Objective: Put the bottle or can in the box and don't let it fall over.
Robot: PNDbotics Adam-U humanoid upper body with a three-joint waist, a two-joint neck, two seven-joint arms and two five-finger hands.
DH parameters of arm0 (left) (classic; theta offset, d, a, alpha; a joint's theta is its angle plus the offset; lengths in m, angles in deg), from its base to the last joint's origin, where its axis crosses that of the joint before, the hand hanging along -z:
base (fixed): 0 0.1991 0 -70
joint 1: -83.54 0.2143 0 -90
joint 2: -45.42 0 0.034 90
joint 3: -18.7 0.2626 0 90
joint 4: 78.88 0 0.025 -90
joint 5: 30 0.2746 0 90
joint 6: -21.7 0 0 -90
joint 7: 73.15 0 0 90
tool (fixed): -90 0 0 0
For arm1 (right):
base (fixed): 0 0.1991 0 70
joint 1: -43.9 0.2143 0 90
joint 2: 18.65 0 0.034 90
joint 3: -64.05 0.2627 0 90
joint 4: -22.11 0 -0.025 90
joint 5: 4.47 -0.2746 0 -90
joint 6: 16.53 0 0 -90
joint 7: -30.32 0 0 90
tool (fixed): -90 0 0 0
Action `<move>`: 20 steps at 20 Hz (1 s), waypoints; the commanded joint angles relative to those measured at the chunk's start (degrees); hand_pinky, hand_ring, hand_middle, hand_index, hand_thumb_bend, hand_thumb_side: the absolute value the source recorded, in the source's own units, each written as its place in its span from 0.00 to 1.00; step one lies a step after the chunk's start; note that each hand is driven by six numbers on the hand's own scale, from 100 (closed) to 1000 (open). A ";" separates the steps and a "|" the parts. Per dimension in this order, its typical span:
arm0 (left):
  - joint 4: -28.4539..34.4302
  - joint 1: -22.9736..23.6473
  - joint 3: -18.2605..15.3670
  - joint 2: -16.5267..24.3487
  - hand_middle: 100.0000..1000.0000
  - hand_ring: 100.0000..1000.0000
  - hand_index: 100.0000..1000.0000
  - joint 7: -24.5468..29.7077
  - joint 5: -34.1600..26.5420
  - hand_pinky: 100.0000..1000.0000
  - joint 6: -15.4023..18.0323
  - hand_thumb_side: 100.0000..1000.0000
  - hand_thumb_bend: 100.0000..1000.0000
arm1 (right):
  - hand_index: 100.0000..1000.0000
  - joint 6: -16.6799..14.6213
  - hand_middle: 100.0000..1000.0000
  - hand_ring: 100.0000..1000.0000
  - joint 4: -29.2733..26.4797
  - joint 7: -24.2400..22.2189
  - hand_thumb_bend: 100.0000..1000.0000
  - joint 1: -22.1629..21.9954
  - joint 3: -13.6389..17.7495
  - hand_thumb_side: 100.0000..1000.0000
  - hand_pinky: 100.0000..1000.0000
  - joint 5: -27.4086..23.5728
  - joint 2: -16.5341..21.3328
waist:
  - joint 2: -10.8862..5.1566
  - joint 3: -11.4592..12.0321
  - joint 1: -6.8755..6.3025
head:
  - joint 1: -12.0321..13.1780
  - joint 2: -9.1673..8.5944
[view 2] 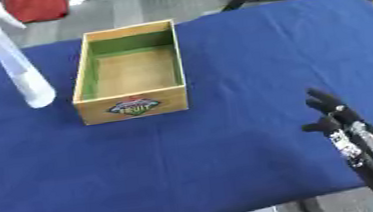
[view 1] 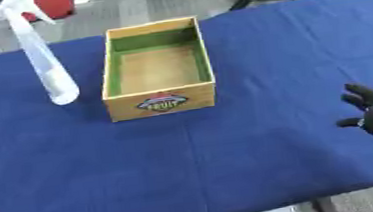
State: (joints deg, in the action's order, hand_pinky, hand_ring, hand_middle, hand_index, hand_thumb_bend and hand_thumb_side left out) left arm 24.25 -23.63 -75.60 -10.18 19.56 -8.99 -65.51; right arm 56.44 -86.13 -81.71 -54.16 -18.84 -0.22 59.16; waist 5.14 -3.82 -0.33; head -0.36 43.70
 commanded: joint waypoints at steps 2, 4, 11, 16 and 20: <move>-10.52 -9.35 4.66 11.53 0.57 0.62 0.81 4.69 0.09 0.68 2.01 0.74 0.27 | 1.00 -0.17 1.00 1.00 -0.47 -0.40 0.00 0.29 -0.41 0.84 0.72 -0.33 1.04 | -0.83 -0.82 -0.76 | 0.68 -0.43; -15.83 -14.66 6.74 10.41 0.57 0.62 0.82 7.46 2.15 0.68 3.30 0.75 0.27 | 1.00 -0.17 1.00 1.00 -0.42 -0.53 0.00 0.24 -0.50 0.84 0.72 -0.40 1.22 | -0.84 -1.36 -0.93 | 0.62 -0.54; -33.04 -32.50 10.89 -0.38 0.59 0.63 0.83 19.70 11.34 0.69 6.85 0.75 0.28 | 1.00 -0.21 1.00 1.00 -0.36 -0.80 0.00 -0.04 -0.87 0.85 0.72 -0.55 1.54 | -0.77 -2.54 -0.99 | -0.48 -0.72; -41.11 -40.02 11.55 -7.67 0.59 0.63 0.84 22.85 16.77 0.69 9.04 0.75 0.29 | 1.00 -0.32 1.00 1.00 -0.32 -1.38 0.00 0.12 -1.38 0.85 0.72 -0.93 1.60 | -0.48 -3.58 -0.69 | -0.23 -0.98; -44.97 -42.62 11.40 -10.58 0.61 0.65 0.84 25.01 19.94 0.69 9.60 0.75 0.31 | 1.00 -0.43 1.00 1.00 -0.34 -1.67 0.00 0.22 -1.58 0.85 0.72 -1.12 1.62 | -0.16 -4.45 -0.51 | 0.11 -1.35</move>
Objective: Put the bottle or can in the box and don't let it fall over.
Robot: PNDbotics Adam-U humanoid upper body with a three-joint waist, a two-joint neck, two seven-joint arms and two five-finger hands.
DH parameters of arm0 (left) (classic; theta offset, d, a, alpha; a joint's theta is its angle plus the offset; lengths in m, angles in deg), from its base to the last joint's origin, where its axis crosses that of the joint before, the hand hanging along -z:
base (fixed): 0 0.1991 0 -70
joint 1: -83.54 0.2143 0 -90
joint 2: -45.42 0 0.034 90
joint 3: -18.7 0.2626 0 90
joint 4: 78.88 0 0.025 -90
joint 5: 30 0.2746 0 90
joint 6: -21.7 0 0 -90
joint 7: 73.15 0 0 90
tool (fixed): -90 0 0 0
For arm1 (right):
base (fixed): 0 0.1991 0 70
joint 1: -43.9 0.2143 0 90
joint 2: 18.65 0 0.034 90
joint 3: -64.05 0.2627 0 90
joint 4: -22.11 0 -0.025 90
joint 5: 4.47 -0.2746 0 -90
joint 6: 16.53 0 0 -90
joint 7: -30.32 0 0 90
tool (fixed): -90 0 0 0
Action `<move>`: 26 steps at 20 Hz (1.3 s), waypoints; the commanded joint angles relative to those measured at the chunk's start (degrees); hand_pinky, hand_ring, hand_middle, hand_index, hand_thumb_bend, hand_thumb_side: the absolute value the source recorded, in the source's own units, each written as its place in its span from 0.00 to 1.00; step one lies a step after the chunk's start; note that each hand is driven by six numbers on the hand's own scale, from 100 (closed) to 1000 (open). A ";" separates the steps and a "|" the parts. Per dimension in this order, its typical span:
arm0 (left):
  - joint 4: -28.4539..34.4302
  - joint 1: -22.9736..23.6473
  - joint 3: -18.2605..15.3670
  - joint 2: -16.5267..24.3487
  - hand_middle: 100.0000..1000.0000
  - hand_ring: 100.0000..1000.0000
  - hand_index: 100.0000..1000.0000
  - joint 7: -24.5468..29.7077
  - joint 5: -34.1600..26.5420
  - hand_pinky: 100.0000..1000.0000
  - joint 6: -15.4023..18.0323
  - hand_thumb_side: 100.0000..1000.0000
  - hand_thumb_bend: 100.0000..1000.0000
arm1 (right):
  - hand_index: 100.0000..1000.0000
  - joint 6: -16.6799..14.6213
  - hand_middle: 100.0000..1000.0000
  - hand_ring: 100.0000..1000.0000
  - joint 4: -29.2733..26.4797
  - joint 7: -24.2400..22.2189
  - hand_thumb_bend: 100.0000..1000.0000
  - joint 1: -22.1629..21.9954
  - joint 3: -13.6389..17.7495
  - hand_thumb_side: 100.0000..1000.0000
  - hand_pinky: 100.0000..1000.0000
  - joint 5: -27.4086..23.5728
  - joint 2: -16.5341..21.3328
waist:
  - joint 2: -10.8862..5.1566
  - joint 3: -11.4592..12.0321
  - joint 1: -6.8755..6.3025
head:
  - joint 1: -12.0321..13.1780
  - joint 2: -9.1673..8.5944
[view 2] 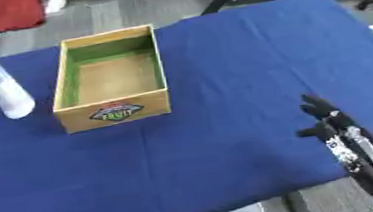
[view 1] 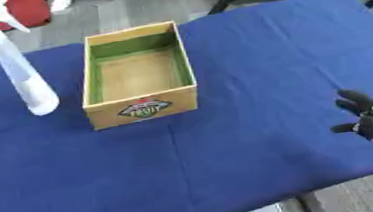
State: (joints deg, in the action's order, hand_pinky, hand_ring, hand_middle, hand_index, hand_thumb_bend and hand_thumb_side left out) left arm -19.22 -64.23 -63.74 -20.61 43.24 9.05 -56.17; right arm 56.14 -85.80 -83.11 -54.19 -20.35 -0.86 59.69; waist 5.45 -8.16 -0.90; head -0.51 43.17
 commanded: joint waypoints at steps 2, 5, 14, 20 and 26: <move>-2.30 -2.72 -0.82 -0.90 0.61 0.65 0.85 2.59 3.64 0.69 -0.38 0.76 0.32 | 1.00 -0.17 1.00 1.00 -0.67 -0.40 0.00 0.35 -0.14 0.85 0.72 -0.56 1.05 | -0.34 -0.51 0.14 | 0.19 -1.05; -2.19 -3.29 -1.79 -1.41 0.60 0.64 0.84 1.05 5.97 0.69 -2.13 0.76 0.33 | 1.00 -0.17 1.00 1.00 -0.64 -0.50 0.00 0.34 -0.15 0.85 0.72 -0.60 0.99 | -0.29 -0.79 0.21 | 0.12 -1.16; -5.43 -3.13 -3.20 -2.11 0.58 0.63 0.83 -9.25 11.06 0.67 -6.89 0.72 0.33 | 1.00 -0.12 1.00 1.00 -0.57 -0.95 0.00 0.53 -0.28 0.86 0.72 -0.64 0.97 | -0.34 -1.16 0.10 | 0.23 -1.35; -8.82 -2.71 -3.51 -2.79 0.57 0.62 0.83 -11.18 12.55 0.67 -7.32 0.69 0.35 | 1.00 -0.07 1.00 1.00 -0.57 -1.43 0.00 0.75 -0.42 0.86 0.72 -0.61 0.92 | -0.05 -1.65 -0.07 | 0.80 -1.59; -11.20 -2.13 -3.85 -3.94 0.57 0.62 0.84 -9.13 11.47 0.67 -5.92 0.66 0.39 | 1.00 -0.09 1.00 1.00 -0.65 -1.62 0.00 0.83 -0.42 0.86 0.72 -0.64 0.91 | 0.28 -2.07 -0.04 | 0.90 -1.90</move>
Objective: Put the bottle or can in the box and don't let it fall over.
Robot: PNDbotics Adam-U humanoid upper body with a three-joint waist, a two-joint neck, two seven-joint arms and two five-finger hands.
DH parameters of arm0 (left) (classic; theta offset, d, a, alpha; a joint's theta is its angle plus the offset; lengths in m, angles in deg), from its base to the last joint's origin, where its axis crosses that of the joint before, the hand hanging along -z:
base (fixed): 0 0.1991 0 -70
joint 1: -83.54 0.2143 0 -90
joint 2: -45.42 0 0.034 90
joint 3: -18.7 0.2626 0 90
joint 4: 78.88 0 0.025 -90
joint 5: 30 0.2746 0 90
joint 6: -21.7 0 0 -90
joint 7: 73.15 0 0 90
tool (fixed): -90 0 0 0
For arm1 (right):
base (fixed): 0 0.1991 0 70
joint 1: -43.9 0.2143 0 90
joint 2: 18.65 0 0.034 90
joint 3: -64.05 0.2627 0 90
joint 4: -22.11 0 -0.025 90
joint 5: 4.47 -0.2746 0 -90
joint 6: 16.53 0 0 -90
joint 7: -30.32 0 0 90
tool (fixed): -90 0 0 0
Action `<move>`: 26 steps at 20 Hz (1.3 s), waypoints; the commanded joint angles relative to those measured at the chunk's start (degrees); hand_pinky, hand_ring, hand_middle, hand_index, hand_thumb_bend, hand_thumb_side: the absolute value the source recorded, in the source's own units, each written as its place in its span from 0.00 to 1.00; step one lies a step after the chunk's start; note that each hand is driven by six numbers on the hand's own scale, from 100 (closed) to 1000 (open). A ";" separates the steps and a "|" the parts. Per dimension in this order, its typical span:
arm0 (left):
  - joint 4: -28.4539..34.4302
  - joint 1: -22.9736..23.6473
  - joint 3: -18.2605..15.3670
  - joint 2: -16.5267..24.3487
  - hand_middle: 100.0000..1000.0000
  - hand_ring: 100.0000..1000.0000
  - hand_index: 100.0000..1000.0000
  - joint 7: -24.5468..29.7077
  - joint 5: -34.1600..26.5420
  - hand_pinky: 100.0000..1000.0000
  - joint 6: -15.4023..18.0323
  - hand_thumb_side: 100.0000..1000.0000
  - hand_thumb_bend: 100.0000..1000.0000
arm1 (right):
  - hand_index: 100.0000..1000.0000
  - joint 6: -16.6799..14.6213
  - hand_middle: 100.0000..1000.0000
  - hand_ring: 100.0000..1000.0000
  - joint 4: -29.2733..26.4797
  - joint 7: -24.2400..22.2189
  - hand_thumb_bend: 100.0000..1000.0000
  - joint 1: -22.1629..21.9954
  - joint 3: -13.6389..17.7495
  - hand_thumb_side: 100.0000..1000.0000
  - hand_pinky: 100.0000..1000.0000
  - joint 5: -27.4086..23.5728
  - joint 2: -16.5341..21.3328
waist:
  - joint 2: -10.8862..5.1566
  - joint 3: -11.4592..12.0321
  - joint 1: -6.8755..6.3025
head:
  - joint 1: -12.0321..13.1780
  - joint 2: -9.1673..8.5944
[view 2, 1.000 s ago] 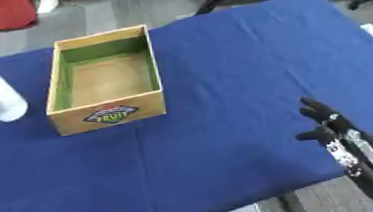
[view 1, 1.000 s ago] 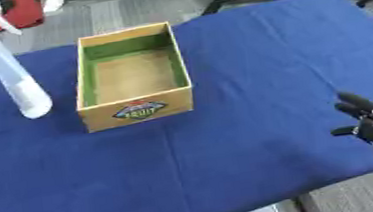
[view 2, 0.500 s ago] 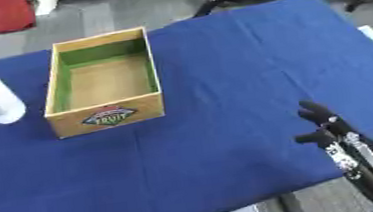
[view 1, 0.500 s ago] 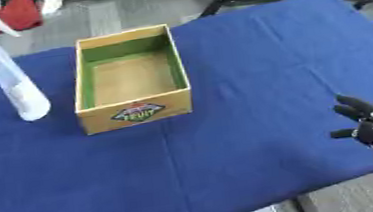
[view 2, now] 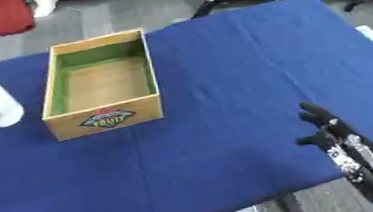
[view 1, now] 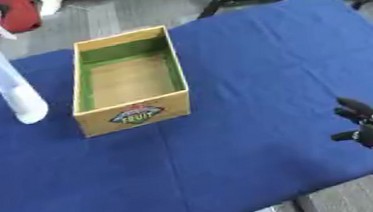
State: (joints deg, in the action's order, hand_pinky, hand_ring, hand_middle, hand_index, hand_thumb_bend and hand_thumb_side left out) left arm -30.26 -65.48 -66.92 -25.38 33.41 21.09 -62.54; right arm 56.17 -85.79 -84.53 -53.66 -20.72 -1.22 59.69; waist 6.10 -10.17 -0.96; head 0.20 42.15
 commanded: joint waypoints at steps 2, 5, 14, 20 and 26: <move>-0.78 -0.65 -0.45 0.51 0.57 0.61 0.83 2.29 -0.94 0.66 1.02 0.64 0.38 | 1.00 -0.12 1.00 1.00 -0.68 -0.25 0.00 0.36 -0.07 0.86 0.72 -0.30 0.86 | -0.27 -0.20 0.01 | 0.14 -0.93; -0.98 -0.50 -0.32 0.37 0.55 0.59 0.81 4.89 -1.27 0.64 1.90 0.56 0.29 | 1.00 -0.09 1.00 1.00 -0.68 -0.31 0.00 0.37 -0.08 0.86 0.72 -0.33 0.80 | -0.17 -0.30 0.00 | 0.31 -1.13; -0.26 -0.09 -0.06 0.43 0.25 0.33 0.60 8.13 -1.53 0.37 3.73 0.30 0.02 | 1.00 0.02 1.00 1.00 -0.61 -0.26 0.00 0.26 -0.02 0.87 0.72 -0.32 0.72 | -0.22 -0.34 0.05 | 0.30 -1.51; 1.06 0.04 -0.28 0.84 0.00 0.00 0.29 4.63 -1.08 0.01 4.84 0.21 0.00 | 1.00 0.09 1.00 1.00 -0.51 -0.19 0.00 0.17 0.02 0.87 0.72 -0.25 0.69 | -0.30 -0.22 0.10 | 0.15 -1.64; 2.11 0.11 -0.36 1.67 0.00 0.00 0.20 1.09 -2.62 0.00 5.60 0.27 0.00 | 1.00 0.12 1.00 1.00 -0.46 -0.11 0.00 0.12 0.08 0.87 0.72 -0.21 0.67 | -0.45 -0.09 0.14 | 0.24 -1.45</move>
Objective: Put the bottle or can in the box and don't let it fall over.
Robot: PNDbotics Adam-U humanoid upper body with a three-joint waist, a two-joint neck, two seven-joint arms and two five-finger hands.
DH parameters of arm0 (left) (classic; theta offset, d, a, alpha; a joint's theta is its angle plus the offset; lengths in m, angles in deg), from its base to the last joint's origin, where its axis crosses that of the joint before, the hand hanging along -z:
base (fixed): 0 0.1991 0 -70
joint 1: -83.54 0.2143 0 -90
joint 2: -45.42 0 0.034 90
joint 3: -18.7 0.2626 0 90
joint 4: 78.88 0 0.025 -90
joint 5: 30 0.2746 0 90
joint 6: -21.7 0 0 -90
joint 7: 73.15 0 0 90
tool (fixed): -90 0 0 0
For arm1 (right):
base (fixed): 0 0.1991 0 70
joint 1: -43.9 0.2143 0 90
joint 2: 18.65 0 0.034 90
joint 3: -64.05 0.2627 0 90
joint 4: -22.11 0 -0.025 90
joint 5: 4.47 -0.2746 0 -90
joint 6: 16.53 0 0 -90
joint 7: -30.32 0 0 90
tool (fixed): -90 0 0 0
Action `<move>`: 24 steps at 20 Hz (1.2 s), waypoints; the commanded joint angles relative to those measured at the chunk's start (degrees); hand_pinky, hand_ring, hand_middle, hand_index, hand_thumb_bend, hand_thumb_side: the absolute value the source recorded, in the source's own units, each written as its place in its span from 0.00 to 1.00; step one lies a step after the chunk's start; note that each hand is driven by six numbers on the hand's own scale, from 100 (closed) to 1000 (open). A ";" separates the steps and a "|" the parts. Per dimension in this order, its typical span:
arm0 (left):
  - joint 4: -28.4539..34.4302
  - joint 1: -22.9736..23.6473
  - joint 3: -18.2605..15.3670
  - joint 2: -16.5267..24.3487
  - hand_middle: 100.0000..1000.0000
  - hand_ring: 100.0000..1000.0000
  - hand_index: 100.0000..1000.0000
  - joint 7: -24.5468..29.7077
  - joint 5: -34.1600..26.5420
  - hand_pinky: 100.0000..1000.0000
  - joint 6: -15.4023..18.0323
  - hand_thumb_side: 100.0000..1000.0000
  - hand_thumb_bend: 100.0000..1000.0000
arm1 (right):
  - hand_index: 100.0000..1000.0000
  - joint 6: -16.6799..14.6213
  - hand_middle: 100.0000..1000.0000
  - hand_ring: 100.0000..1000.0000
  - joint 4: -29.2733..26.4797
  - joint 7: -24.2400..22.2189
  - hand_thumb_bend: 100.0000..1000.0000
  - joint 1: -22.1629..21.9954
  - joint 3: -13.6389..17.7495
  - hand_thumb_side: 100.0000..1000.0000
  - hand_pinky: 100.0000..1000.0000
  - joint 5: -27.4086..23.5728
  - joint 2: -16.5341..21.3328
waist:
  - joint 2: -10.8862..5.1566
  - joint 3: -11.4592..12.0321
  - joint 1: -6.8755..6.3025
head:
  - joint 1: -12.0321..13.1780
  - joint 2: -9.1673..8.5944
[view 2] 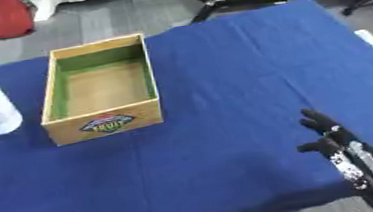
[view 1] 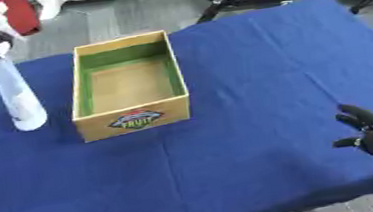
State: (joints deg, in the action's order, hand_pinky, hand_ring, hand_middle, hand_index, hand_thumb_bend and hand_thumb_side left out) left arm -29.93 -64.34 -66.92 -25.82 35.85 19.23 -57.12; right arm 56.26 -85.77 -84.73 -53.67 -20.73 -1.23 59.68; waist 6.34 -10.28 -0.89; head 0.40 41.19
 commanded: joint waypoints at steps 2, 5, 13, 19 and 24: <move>2.30 -1.17 -0.42 2.55 0.00 0.00 0.20 -1.82 -1.53 0.00 0.19 0.27 0.00 | 1.00 0.04 1.00 1.00 -0.46 0.14 0.00 0.10 0.12 0.87 0.72 -0.18 0.70 | -0.76 0.10 0.07 | 0.06 -0.44; 3.60 -1.41 -0.52 3.34 0.00 0.00 0.20 -2.20 -2.93 0.00 0.17 0.27 0.00 | 1.00 0.05 1.00 1.00 -0.45 0.18 0.00 0.07 0.16 0.87 0.72 -0.18 0.72 | -0.86 0.18 0.07 | 0.04 -0.32; 10.91 -2.31 -0.93 6.24 0.00 0.00 0.20 -3.66 -8.16 0.00 -1.06 0.27 0.00 | 1.00 0.05 1.00 1.00 -0.40 0.29 0.00 -0.04 0.30 0.87 0.73 -0.05 0.79 | -1.07 0.41 0.00 | 0.06 -0.03; 16.00 -3.76 -0.33 6.80 0.00 0.00 0.20 -5.08 -11.78 0.00 -1.55 0.28 0.00 | 1.00 0.04 1.00 1.00 -0.36 0.28 0.00 0.02 0.31 0.87 0.73 -0.01 0.86 | -1.19 0.36 -0.04 | -0.22 0.05; 18.62 -4.12 2.90 3.98 0.00 0.00 0.20 -2.74 -14.03 0.00 0.14 0.30 0.00 | 1.00 0.02 1.00 1.00 -0.30 0.07 0.00 0.08 0.09 0.87 0.73 -0.13 0.88 | -1.30 0.20 0.07 | -0.13 0.14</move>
State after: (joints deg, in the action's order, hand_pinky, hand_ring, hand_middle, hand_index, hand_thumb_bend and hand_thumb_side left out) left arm -12.80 -66.92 -64.38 -22.36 32.60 5.93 -57.37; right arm 56.35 -85.44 -84.60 -53.72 -20.70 -1.23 59.68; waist 5.96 -10.00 -0.90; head 0.24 41.26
